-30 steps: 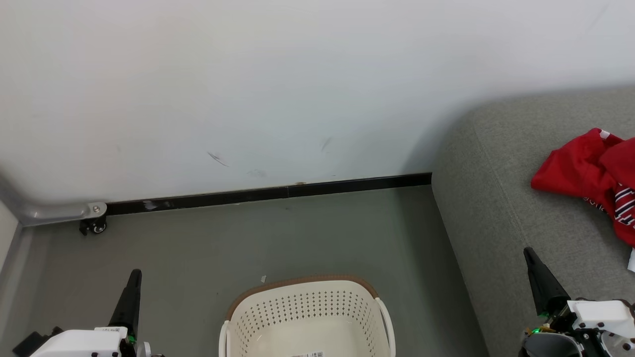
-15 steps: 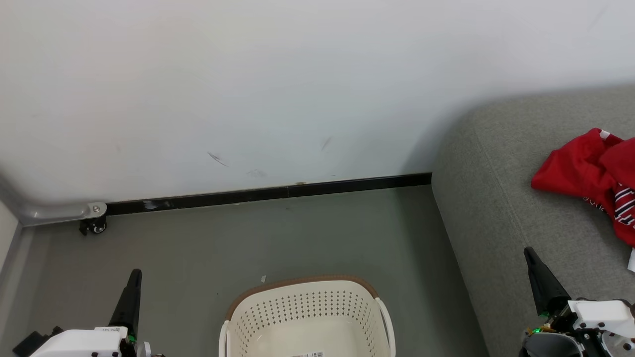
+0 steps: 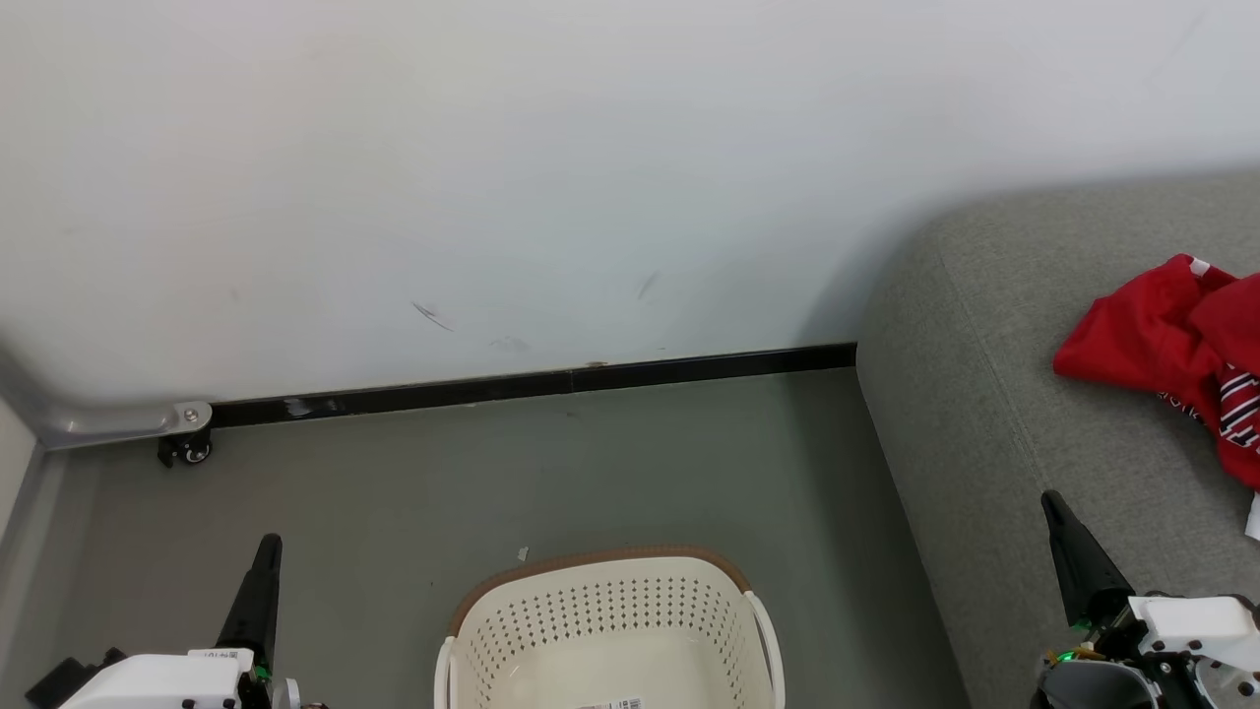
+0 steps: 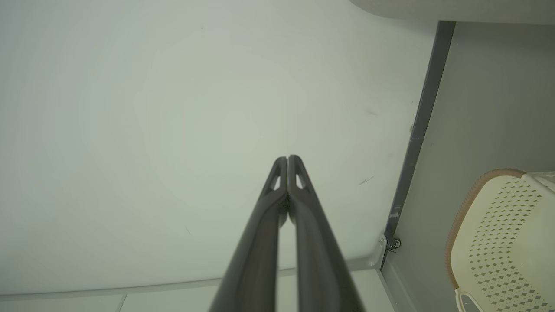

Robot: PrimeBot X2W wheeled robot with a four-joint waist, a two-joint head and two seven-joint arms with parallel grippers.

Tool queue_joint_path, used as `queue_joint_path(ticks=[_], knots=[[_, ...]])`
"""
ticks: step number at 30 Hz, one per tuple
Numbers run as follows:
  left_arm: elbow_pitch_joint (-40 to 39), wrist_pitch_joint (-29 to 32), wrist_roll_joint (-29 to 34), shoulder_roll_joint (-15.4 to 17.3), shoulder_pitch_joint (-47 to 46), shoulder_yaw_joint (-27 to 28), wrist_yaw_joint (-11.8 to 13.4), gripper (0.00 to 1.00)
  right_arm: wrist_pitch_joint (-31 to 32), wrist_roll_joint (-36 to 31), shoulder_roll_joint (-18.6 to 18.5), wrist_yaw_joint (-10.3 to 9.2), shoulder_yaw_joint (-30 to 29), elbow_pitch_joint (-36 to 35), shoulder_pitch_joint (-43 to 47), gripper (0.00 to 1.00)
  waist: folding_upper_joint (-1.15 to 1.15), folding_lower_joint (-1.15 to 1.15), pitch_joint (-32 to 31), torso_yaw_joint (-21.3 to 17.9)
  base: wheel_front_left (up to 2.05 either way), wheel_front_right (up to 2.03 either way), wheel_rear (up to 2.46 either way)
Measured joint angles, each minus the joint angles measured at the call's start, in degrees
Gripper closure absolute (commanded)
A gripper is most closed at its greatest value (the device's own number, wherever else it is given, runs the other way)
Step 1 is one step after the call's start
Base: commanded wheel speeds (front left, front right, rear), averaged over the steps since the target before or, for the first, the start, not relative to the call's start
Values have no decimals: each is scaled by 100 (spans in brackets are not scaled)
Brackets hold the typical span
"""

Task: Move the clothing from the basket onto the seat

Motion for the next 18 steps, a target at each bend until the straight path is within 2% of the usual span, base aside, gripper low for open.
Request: queue_joint_path(ticks=[18], knots=[[-2,-7,-32,0,0,-4,0,100,5,-1,10,0,-14,2,-3,100,0,0,0,0,0,0,0]])
